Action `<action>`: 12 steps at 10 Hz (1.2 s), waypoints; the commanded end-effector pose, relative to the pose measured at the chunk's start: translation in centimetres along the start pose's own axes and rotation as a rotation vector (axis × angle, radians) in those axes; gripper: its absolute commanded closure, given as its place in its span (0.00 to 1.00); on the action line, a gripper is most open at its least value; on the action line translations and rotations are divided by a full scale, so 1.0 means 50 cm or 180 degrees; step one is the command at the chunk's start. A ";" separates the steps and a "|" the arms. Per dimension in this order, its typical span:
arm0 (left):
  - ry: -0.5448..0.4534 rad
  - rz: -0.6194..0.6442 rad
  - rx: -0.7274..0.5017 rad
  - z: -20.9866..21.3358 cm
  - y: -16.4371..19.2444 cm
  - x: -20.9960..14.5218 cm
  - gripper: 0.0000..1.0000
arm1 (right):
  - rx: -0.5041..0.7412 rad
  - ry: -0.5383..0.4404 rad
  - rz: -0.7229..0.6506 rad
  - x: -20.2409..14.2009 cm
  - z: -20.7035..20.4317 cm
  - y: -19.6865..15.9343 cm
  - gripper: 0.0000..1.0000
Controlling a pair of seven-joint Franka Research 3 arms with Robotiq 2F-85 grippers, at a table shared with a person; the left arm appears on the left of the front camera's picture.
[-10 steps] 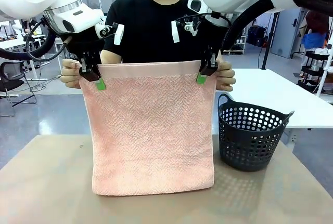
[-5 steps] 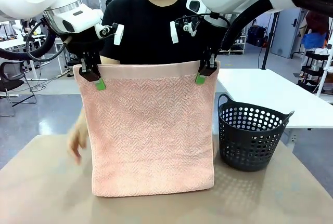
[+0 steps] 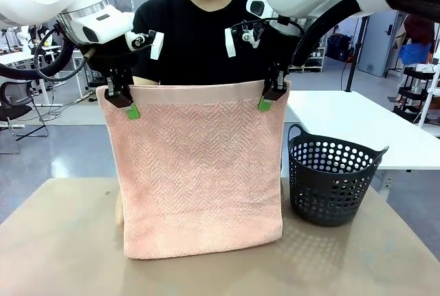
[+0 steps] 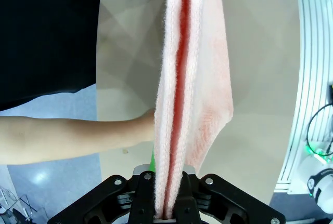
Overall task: Fold the towel.
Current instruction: Release the end of the 100 cm Hotel Towel you were holding.
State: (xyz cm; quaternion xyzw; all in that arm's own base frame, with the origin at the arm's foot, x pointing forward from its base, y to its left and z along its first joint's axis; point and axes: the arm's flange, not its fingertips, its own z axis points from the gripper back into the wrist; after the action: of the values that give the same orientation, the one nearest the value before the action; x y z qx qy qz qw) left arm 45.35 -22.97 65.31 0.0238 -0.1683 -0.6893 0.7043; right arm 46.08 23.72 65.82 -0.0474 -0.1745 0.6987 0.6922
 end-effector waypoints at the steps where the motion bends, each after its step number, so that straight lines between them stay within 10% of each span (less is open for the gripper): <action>1: -0.0003 0.0046 0.0016 0.001 0.000 0.000 1.00 | -0.0014 0.0031 0.0010 -0.004 0.001 -0.001 1.00; 12: -0.0003 0.0046 0.0016 0.001 0.000 0.000 1.00 | -0.0014 0.0031 0.0010 -0.004 0.001 -0.001 1.00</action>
State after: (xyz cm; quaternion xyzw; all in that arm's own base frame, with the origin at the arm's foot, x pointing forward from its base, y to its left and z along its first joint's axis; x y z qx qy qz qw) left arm 45.35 -22.97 65.31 0.0238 -0.1682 -0.6893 0.7043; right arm 46.08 23.73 65.82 -0.0474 -0.1745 0.6987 0.6922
